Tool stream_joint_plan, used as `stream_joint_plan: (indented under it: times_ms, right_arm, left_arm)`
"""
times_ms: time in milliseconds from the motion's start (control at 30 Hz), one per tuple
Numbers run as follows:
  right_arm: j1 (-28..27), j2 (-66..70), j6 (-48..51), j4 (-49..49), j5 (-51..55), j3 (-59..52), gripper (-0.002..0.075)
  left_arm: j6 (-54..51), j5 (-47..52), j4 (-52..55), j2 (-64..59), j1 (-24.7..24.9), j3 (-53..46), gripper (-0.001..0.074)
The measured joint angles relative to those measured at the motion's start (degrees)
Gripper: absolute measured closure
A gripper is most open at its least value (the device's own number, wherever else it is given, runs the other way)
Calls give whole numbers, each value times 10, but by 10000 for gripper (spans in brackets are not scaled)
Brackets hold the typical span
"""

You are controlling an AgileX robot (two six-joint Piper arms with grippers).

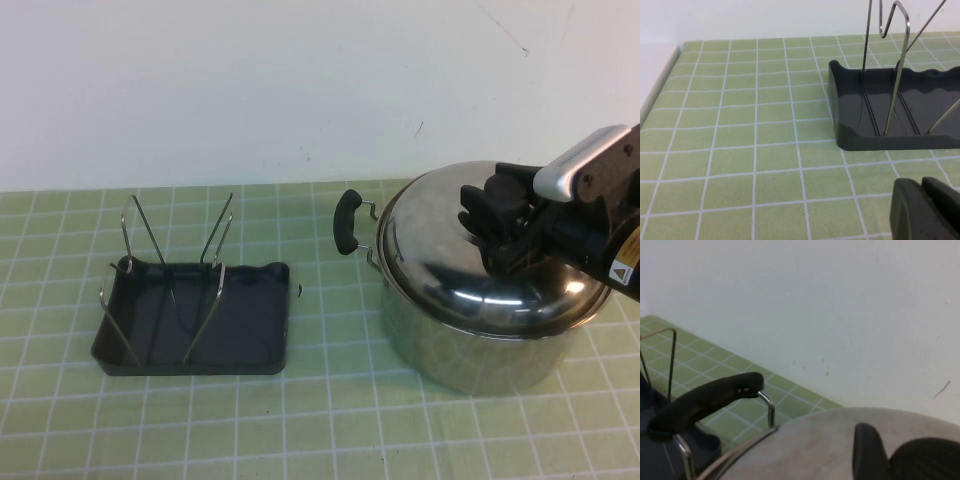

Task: Put pot lid on rack
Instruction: Open the pot, then hand over the pot lid

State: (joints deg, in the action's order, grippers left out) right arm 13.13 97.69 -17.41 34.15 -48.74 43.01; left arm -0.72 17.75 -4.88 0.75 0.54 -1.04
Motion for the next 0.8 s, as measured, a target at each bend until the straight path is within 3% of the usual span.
stream_joint_plan:
  times_ms: [67,433,700,800]
  right_arm:
    - [1,0,-1,2,-2,0,391]
    - [1,-63,-47,19,-85,0,390]
    - [1,-199,-106,138,-70,0,390]
    - [1,-227,-115,196,-61,0,390]
  left_arm:
    - [0,0,0,0,0,0,738]
    - [0,0,0,0,0,0,738]
    - [2,0,-3,0,0,0,738]
    - [63,-13,-103,0,0,0,738]
